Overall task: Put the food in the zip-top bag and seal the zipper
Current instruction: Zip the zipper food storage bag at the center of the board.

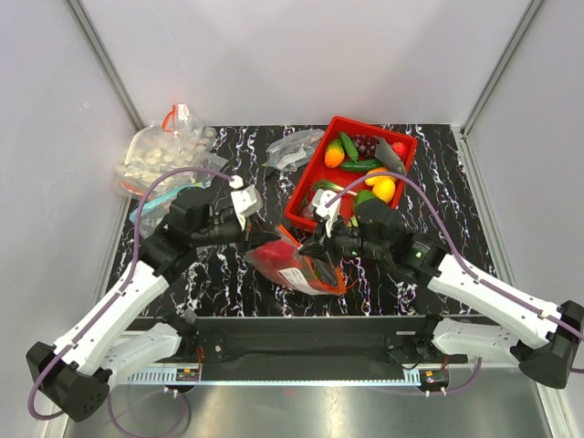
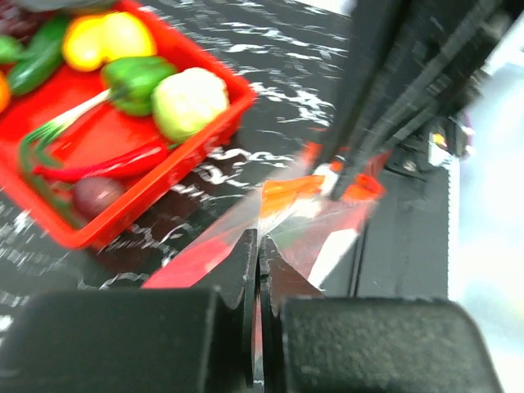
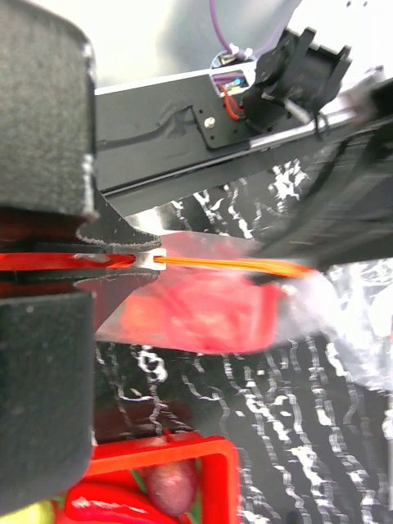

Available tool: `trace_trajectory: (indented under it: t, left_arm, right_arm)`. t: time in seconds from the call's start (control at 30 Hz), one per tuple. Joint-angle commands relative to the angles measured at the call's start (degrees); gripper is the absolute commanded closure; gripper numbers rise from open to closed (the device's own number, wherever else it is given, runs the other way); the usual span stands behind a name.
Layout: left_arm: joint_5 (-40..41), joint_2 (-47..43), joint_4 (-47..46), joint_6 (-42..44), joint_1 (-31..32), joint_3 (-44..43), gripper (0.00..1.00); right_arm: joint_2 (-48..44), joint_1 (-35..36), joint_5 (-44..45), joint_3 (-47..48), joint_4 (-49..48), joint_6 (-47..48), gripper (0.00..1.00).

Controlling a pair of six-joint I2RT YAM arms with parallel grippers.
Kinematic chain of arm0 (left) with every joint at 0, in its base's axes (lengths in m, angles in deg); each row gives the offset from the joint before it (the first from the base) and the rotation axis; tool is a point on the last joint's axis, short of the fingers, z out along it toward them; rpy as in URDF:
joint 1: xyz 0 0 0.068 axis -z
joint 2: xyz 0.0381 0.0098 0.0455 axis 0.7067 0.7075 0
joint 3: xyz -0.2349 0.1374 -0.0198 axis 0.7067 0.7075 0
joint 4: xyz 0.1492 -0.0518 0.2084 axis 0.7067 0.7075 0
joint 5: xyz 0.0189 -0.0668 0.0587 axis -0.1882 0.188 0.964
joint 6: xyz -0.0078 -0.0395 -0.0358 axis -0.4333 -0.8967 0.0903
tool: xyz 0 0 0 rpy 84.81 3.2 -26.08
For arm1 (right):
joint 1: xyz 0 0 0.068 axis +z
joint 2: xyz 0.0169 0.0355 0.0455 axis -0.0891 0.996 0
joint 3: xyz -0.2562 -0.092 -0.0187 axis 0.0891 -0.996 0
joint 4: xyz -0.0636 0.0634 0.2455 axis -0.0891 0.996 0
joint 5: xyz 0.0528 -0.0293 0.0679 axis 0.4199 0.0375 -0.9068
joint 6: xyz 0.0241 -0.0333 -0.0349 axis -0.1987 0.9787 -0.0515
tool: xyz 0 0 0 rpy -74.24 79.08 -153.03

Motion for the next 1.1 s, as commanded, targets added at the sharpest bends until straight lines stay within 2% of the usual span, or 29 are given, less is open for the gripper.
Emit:
trace_trajectory:
  t: [0.0,0.13,0.23,0.4,0.57,0.63,0.7,0.73,0.8,0.83,0.87,0.93,0.97,1.07]
  left_arm:
    - [10.3,-1.9,-4.2,-2.8,-4.8,-4.3,1.0]
    - [13.1,-1.3,-3.5,-5.6,-12.6,-4.5,1.0]
    - [14.1,-0.8,-2.5,-7.3,-16.1,-5.2,1.0]
    - [11.6,-1.3,-4.2,-6.4,-16.5,-4.0,1.0]
    - [18.1,-1.5,-1.1,-5.7,-16.6,-5.0,1.0]
    - [14.5,-1.9,-2.9,-4.7,-16.6,-4.4,1.0]
    - [7.6,-1.9,-6.3,-5.3,-16.6,-3.4,0.91]
    - [5.2,-1.8,-7.4,-5.5,-16.5,-3.1,0.79]
    - [1.0,-1.9,-9.9,-7.1,-16.5,-2.2,0.63]
    - [0.0,-2.2,-10.8,-7.3,-16.4,-1.8,0.48]
    - [-2.2,-2.6,-11.9,-7.3,-16.3,-1.3,0.41]
    - [-3.8,-4.0,-15.0,-6.8,-14.9,0.4,0.29]
    - [-4.8,-4.4,-15.7,-4.9,-14.2,0.9,0.19]
    - [-4.8,-5.5,-15.0,-0.5,-11.4,1.7,0.02]
  right_arm:
    - [-3.2,0.5,0.9,-3.1,2.6,-2.7,1.0]
    - [-4.8,0.5,1.7,-6.0,2.1,-6.9,1.0]
    - [-6.8,0.5,2.2,-8.2,2.2,-8.9,1.0]
    - [-8.5,0.5,2.7,-9.0,2.9,-10.5,1.0]
    - [-7.6,0.5,3.5,-7.4,5.2,-11.4,1.0]
    - [-7.3,0.5,3.2,-7.5,4.8,-11.6,1.0]
    - [-6.4,0.5,2.9,-6.5,4.5,-11.3,1.0]
    - [-5.2,0.5,2.8,-5.9,4.6,-11.1,1.0]
    - [-4.0,0.5,2.7,-4.0,4.6,-10.4,1.0]
    - [-2.9,0.5,2.6,-2.7,4.7,-10.2,1.0]
    - [-2.5,0.5,2.6,-2.0,4.6,-9.9,1.0]
    - [-1.1,0.5,2.5,-0.3,4.9,-8.7,1.0]
    - [-0.9,0.5,2.2,0.2,5.0,-8.2,1.0]
    - [0.4,0.5,0.7,2.5,5.9,-6.3,1.0]
